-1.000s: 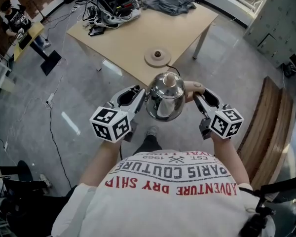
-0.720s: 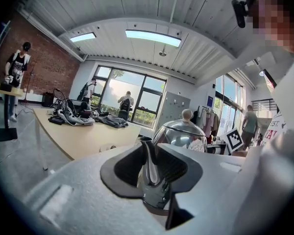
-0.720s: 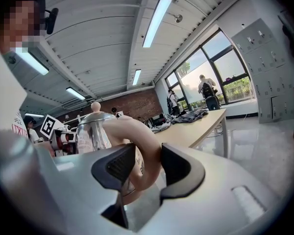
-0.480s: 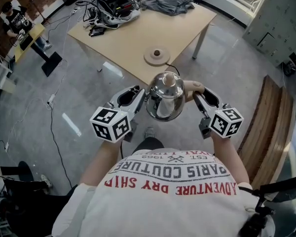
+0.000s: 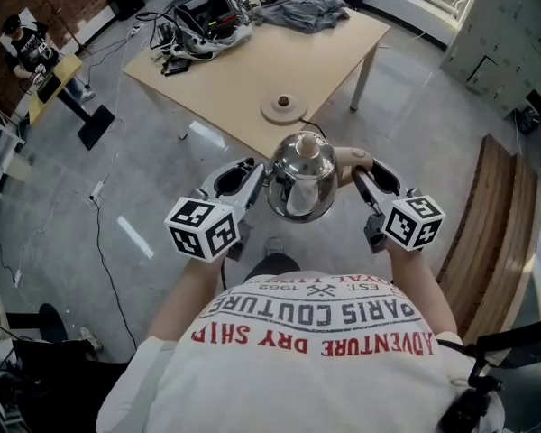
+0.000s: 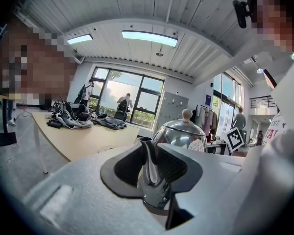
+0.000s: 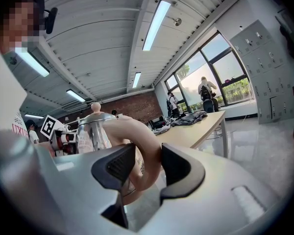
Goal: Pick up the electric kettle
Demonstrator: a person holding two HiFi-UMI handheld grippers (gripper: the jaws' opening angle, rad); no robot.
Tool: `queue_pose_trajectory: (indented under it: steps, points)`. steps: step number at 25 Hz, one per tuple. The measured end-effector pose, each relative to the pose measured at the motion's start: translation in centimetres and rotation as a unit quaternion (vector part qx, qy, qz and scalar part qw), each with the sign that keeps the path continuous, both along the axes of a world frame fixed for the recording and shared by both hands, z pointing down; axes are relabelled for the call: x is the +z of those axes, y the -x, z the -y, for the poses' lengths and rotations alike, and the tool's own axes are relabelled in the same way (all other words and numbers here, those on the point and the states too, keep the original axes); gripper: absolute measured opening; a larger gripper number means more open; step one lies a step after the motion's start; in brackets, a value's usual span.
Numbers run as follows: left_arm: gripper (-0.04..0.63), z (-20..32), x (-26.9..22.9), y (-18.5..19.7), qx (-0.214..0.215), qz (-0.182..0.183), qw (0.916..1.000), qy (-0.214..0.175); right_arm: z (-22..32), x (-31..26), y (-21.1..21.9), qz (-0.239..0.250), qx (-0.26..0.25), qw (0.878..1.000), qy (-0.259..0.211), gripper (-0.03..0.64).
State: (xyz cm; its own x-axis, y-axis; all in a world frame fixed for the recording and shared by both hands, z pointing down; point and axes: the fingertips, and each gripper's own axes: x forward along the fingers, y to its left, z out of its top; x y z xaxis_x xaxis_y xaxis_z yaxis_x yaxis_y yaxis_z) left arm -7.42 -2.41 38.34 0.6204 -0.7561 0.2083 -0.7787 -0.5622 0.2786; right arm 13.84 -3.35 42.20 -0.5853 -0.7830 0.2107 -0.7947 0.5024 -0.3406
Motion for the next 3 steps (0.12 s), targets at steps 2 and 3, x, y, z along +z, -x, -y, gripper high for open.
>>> queue_pose_trajectory:
  steps: [2, 3]
  points:
    - [0.090, -0.15, 0.00, -0.04, 0.000, 0.000, 1.0000, 0.000, -0.18, 0.05, -0.05, 0.000, 0.000, 1.000, 0.001, 0.163]
    - [0.091, -0.23, 0.01, -0.06, 0.000, 0.000, 1.0000, -0.001, -0.26, 0.07, -0.08, 0.000, 0.000, 1.000, 0.001, 0.163]
